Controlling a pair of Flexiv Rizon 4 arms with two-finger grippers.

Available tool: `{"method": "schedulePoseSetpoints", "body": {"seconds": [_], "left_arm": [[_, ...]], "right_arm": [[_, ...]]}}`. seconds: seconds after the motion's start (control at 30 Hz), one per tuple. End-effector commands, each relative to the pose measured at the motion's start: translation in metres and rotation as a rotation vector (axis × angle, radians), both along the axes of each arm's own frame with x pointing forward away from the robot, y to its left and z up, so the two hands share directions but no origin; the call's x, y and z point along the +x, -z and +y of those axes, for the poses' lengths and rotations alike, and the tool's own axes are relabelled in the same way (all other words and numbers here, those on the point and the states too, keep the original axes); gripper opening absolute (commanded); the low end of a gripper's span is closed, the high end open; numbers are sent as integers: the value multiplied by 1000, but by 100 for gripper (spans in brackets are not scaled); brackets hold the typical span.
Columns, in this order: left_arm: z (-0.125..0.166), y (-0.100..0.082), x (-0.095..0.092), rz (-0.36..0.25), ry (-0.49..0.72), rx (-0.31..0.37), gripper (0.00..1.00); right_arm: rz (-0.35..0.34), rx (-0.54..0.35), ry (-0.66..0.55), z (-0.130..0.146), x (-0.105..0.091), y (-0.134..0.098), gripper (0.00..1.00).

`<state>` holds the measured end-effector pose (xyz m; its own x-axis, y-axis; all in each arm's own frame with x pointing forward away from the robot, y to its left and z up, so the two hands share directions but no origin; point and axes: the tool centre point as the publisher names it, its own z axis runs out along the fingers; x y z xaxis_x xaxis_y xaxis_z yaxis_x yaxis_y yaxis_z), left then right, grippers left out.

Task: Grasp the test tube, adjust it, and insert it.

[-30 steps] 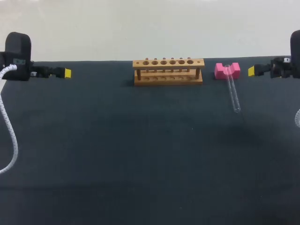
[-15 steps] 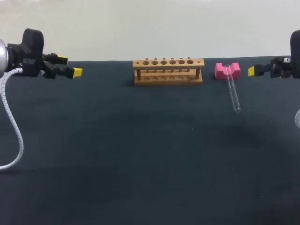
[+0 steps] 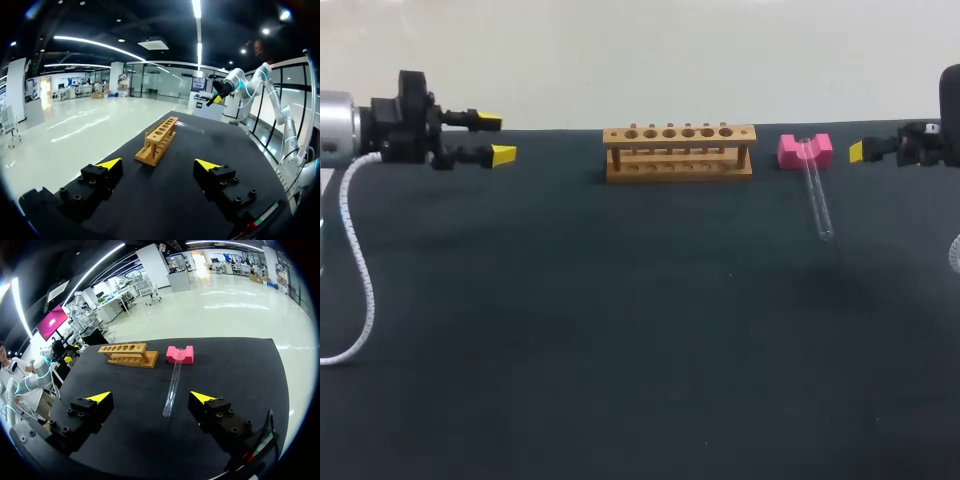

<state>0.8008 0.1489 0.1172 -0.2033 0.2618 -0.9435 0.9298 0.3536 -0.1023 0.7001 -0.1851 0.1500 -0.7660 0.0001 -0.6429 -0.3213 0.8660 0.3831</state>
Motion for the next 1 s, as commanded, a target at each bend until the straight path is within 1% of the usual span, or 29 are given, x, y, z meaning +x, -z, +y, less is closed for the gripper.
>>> {"method": "schedulePoseSetpoints", "body": {"seconds": [0.03, 0.17, 0.47, 0.57, 0.6, 0.63, 0.7, 1.0], "left_arm": [[-12, 8, 12, 19, 100, -32, 100], [-26, 10, 13, 13, 122, -18, 100], [-48, 11, 15, 7, 137, -17, 100], [-50, 11, 15, 11, 147, -20, 100], [-51, 11, 14, 6, 150, -26, 100], [-52, 11, 13, -13, 133, -28, 100], [-52, 11, 13, -18, 113, -29, 100], [-52, 11, 13, -18, 113, -29, 100]], "right_arm": [[0, 0, 0, 0, 0, 0, 100], [0, 0, 0, 0, 0, 0, 100], [0, 0, 0, 0, 0, 0, 100], [0, 0, 0, 0, 0, 0, 100], [0, 0, 0, 0, 0, 0, 100], [0, 0, 0, 0, 0, 0, 100], [0, 0, 0, 0, 0, 0, 100], [0, 0, 0, 0, 0, 0, 100]]}}
